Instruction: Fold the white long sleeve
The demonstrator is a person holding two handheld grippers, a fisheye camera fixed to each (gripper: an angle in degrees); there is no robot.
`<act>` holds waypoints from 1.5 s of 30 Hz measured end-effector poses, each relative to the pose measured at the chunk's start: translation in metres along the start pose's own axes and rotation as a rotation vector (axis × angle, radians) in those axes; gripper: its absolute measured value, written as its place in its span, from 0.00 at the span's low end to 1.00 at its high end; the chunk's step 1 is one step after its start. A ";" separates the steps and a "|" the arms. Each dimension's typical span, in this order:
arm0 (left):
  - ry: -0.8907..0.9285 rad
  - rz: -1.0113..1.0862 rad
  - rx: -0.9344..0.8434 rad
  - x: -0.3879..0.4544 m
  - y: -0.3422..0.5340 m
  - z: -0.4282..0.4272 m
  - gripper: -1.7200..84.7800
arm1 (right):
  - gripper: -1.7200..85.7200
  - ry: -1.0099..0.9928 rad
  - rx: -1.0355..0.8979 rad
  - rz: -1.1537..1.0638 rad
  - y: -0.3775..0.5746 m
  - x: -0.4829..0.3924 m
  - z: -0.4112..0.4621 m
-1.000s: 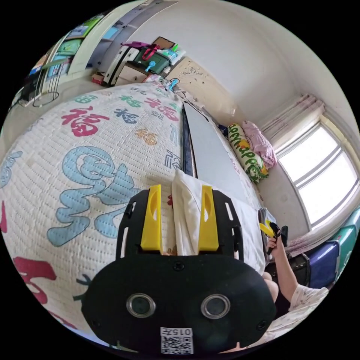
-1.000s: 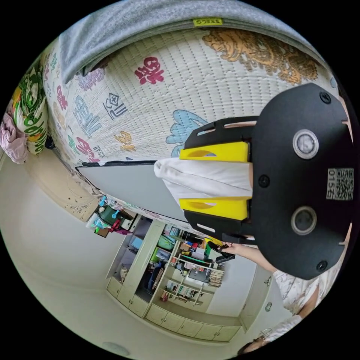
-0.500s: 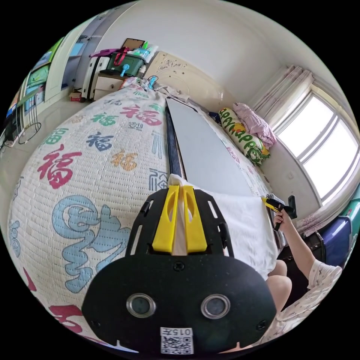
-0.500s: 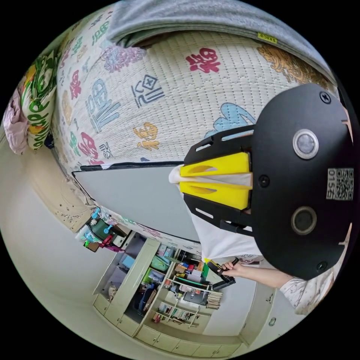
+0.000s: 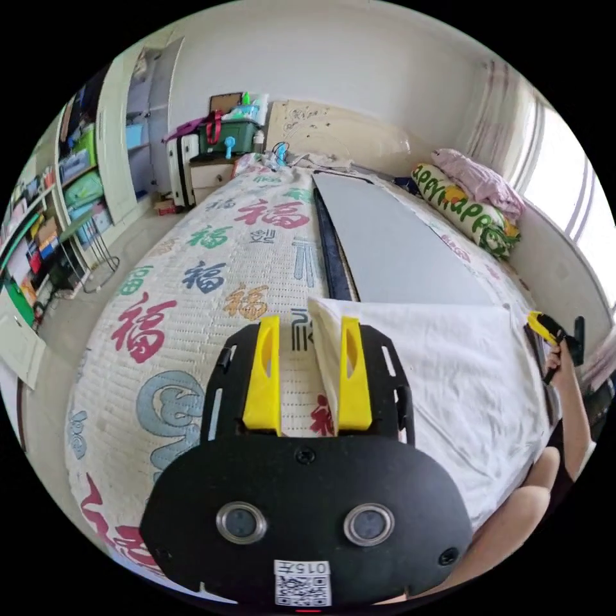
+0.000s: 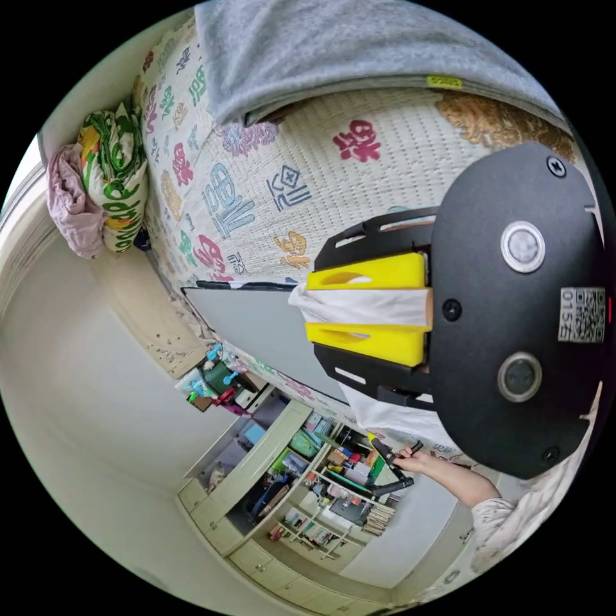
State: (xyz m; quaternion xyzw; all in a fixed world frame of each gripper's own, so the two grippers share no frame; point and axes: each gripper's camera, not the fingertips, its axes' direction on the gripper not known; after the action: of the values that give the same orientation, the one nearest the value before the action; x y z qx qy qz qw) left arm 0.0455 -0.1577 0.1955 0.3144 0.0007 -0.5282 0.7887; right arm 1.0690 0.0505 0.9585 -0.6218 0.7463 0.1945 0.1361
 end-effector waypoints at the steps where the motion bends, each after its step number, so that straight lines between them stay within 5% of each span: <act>1: 0.029 0.055 0.034 0.020 0.008 -0.017 0.17 | 0.12 -0.023 0.015 -0.012 0.040 0.019 -0.036; 7: 0.381 0.358 -0.028 0.146 0.050 -0.076 0.17 | 0.12 -0.061 -0.052 -0.063 0.218 0.097 -0.129; 12: 0.518 0.209 -0.069 0.149 0.114 -0.094 0.17 | 0.13 -0.372 -0.141 -0.481 0.288 0.066 -0.142; 15: 0.409 0.067 -0.027 0.128 0.155 -0.113 0.17 | 0.13 -0.479 -0.214 -0.714 0.361 0.058 -0.140; 20: 0.314 -0.167 0.022 0.086 0.184 -0.130 0.17 | 0.12 -0.365 -0.387 -0.932 0.464 0.062 -0.123; 33: 0.371 -0.295 -0.050 0.105 0.157 -0.075 0.12 | 0.06 0.014 -0.420 -0.998 0.562 0.110 -0.103; 45: 0.308 -0.140 -0.066 0.161 0.134 -0.097 0.04 | 0.03 -0.006 -0.466 -1.010 0.536 0.122 -0.128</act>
State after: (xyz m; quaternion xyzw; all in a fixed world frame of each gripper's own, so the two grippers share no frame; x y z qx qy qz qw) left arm 0.2608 -0.2106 0.1304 0.3649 0.1606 -0.5270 0.7505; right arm 0.5254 -0.0338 1.0828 -0.9155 0.2924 0.2666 0.0734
